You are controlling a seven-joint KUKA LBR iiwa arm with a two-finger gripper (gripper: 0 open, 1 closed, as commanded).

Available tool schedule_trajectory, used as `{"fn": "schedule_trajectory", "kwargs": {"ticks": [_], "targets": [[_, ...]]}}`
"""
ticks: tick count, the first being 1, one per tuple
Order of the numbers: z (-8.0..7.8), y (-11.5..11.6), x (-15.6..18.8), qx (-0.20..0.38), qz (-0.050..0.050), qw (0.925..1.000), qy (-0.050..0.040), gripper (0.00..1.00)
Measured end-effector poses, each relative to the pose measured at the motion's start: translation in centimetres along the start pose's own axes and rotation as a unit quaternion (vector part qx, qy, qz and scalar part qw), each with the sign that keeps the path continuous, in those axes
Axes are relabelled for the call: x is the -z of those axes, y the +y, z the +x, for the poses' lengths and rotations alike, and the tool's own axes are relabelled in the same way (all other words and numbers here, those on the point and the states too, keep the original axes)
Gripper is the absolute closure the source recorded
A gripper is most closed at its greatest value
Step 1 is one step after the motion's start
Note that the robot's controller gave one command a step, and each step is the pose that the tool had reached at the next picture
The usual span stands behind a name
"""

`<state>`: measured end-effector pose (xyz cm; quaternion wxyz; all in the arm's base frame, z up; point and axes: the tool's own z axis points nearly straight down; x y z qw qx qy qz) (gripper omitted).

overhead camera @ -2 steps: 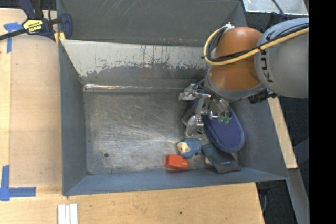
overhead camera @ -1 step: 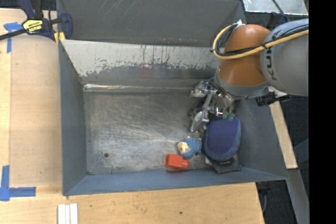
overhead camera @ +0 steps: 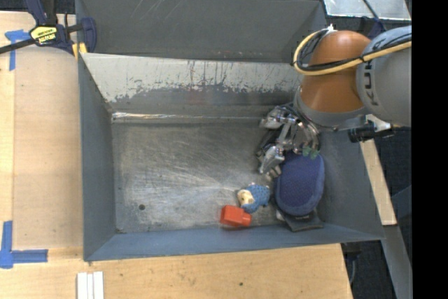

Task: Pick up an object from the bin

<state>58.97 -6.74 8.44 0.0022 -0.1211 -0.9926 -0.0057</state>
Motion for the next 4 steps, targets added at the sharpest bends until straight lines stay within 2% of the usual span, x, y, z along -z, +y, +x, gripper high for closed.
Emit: {"fn": "schedule_trajectory", "kwargs": {"ticks": [1,2,3,4], "targets": [[-0.1,0.0,0.1,-0.001,-0.002,1.0,-0.0004,1.0],[-0.9,-0.6,14.3,0.022,0.005,0.9997,-0.0096,1.0],[1.6,-5.2,8.2,-0.112,0.006,0.9937,-0.0026,1.0],[5.0,-2.4,5.7,-0.197,0.004,0.9803,-0.0025,1.0]]}}
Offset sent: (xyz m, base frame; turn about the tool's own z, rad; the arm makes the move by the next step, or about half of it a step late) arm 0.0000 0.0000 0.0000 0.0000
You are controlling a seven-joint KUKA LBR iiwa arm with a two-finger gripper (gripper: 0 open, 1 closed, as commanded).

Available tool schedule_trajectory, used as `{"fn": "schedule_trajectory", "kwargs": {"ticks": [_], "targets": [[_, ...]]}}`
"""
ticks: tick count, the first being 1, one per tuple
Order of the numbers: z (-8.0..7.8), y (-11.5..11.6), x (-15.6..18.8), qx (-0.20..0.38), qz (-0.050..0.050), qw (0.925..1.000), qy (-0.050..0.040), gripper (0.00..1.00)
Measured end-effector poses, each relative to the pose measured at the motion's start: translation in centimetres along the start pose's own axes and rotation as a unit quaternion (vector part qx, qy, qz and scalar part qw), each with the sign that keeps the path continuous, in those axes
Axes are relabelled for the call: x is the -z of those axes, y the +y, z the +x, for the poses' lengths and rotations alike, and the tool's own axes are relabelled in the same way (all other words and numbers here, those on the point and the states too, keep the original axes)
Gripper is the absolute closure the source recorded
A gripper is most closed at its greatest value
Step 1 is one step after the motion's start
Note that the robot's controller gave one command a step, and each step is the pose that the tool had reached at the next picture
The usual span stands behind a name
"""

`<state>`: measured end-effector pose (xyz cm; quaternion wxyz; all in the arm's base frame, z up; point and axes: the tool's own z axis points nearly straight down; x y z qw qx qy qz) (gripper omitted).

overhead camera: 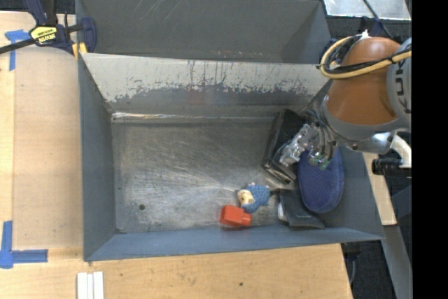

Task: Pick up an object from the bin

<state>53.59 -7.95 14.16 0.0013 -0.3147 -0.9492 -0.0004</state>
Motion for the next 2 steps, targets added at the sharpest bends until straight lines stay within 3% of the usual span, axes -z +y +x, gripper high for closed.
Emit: {"fn": "schedule_trajectory", "kwargs": {"ticks": [1,2], "targets": [[-0.08,0.09,-2.17,0.1,-0.001,0.9949,-0.0089,1.0],[0.19,0.83,-2.33,0.222,0.001,0.9751,-0.009,1.0]]}}
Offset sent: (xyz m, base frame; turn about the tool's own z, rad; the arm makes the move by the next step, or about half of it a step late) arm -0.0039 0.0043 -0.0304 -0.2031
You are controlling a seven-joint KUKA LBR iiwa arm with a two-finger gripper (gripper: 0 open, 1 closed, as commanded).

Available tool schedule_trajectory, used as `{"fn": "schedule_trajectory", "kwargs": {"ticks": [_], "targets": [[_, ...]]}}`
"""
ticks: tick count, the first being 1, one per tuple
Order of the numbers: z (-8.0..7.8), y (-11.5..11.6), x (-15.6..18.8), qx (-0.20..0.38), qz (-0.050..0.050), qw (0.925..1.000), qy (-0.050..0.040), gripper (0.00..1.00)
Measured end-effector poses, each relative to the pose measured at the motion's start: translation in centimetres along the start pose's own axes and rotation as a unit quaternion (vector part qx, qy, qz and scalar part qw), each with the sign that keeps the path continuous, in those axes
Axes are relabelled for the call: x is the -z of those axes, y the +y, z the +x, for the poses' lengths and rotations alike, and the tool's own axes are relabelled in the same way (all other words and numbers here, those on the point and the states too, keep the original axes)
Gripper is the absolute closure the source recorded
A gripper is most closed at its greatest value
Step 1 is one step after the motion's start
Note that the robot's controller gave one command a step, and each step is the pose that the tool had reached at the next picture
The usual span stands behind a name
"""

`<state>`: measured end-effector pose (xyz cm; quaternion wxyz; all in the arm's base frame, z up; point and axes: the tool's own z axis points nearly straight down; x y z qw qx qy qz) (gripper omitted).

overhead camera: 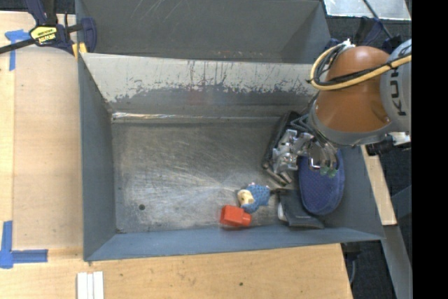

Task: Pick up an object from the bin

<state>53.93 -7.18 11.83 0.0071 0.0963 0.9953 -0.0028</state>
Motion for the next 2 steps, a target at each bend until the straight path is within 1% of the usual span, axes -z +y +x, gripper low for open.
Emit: {"fn": "schedule_trajectory", "kwargs": {"ticks": [1,2], "targets": [[0.5,2.5,1.0,0.117,-0.003,0.9931,0.0041,1.0],[1.0,2.9,-1.3,0.217,-0.004,0.9761,0.0068,1.0]]}}
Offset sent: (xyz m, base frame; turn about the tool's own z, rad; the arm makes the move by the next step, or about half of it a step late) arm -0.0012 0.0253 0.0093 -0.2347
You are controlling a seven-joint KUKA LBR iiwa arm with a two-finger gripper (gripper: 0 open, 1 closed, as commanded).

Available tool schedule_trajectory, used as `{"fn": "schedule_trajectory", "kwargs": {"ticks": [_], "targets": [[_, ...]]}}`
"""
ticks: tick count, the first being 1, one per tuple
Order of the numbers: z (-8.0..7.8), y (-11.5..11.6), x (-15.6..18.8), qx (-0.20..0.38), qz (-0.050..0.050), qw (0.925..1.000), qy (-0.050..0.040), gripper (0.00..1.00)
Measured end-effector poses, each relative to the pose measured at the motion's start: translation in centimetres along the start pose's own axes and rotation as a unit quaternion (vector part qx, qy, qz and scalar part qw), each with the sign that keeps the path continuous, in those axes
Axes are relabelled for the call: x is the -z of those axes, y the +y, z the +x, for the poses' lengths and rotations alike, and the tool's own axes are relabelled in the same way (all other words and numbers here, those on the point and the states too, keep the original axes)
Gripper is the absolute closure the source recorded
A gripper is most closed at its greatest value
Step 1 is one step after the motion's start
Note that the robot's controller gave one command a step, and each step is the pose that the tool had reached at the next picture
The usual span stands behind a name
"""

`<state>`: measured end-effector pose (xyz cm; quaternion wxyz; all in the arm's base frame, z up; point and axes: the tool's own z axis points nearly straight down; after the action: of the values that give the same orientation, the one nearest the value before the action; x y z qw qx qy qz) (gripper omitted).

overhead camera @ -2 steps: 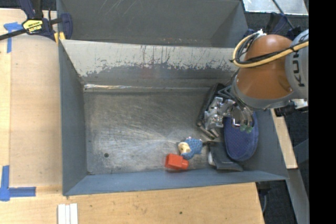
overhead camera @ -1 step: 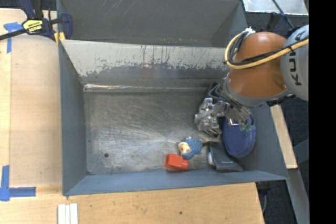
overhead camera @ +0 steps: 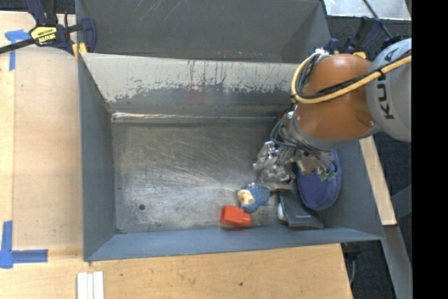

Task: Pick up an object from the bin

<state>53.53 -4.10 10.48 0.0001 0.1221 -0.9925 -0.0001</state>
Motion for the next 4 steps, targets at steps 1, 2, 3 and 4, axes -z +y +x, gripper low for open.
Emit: {"fn": "schedule_trajectory", "kwargs": {"ticks": [1,2,3,4], "targets": [[-0.1,-0.1,0.2,-0.001,0.001,1.0,-0.0024,0.0],[2.0,11.0,2.1,0.049,-0.002,0.9988,-0.0007,0.0],[-0.1,16.9,-1.6,0.037,-0.001,0.9993,0.0007,0.0],[-1.3,13.1,-3.1,0.1,-0.002,0.9949,-0.0036,0.0]]}}
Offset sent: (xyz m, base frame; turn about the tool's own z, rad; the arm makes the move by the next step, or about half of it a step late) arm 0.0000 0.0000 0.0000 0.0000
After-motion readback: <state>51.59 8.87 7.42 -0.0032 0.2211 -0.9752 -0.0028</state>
